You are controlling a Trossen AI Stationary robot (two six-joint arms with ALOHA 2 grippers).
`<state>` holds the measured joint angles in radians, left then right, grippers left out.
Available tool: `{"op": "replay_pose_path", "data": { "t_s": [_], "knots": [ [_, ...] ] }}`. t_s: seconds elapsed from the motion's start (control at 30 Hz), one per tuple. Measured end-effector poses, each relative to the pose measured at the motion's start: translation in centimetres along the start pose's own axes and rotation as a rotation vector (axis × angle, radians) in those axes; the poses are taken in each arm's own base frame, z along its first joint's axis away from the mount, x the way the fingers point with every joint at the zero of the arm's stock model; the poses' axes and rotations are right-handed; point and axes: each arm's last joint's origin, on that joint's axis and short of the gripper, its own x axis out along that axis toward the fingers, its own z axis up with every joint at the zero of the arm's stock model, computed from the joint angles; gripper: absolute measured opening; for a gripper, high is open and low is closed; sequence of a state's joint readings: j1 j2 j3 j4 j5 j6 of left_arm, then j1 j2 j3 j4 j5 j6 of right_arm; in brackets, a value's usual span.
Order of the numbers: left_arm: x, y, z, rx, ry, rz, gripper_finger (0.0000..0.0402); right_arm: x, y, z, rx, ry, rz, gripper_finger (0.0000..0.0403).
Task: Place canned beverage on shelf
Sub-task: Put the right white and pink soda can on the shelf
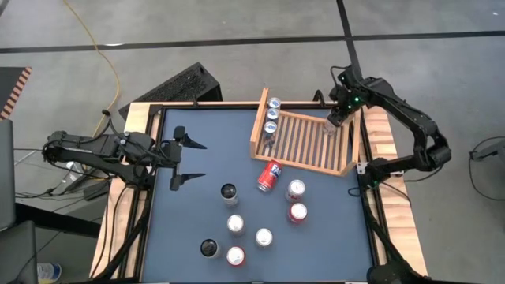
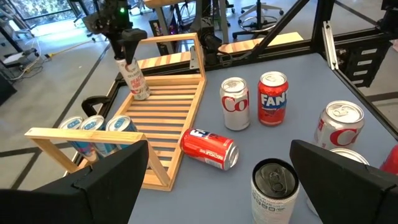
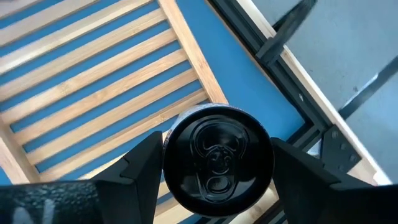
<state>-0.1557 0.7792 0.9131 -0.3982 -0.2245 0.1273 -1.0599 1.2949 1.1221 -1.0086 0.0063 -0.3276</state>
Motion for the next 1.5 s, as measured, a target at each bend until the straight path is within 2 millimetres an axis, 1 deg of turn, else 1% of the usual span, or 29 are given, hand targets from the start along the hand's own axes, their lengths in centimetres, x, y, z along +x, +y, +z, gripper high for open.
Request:
{"op": "replay_pose_path", "data": {
  "t_s": [0.2,0.37,0.5,0.63,0.73,0.87,1.03,1.17,1.37,1.5],
  "knots": [
    [0.0,0.0,0.0,0.001,0.003,-0.001,0.0380,-0.1,0.5,-0.2,0.073,0.036,-0.006,0.0251],
    [0.0,0.0,-0.1,0.003,0.012,-0.002,0.0380,-0.1,0.5,-0.3,0.179,0.047,-0.012,0.0251],
    [0.0,0.0,-0.1,0.003,0.012,-0.002,0.0380,-0.2,1.2,-0.4,0.147,0.073,-0.007,0.0251],
    [0.0,0.0,-0.1,0.004,0.012,-0.002,0.0380,-0.2,1.6,-0.1,0.152,0.056,-0.006,0.0252],
    [0.0,0.0,-0.1,0.014,0.012,-0.003,0.0380,-0.1,2.0,0.1,0.168,0.045,-0.002,0.0263],
    [0.0,0.0,-0.2,0.015,0.017,-0.004,0.0380,-0.1,2.6,0.2,0.146,0.046,0.007,0.0288],
    [0.0,0.0,-0.4,0.020,0.040,-0.006,0.0380,-0.1,2.7,0.3,0.186,0.045,0.008,0.0312],
    [0.0,-0.1,-0.5,0.022,0.049,-0.008,0.0380,-0.2,2.7,0.3,0.253,0.048,0.006,0.0315],
    [0.0,-0.1,-0.5,0.023,0.050,-0.017,0.0380,-1.0,2.4,0.8,0.350,0.021,-0.002,0.0315],
    [0.0,-0.1,-0.5,0.022,0.050,-0.017,0.0380,-1.7,2.8,1.1,0.360,0.018,0.001,0.0315]
  ]
}}
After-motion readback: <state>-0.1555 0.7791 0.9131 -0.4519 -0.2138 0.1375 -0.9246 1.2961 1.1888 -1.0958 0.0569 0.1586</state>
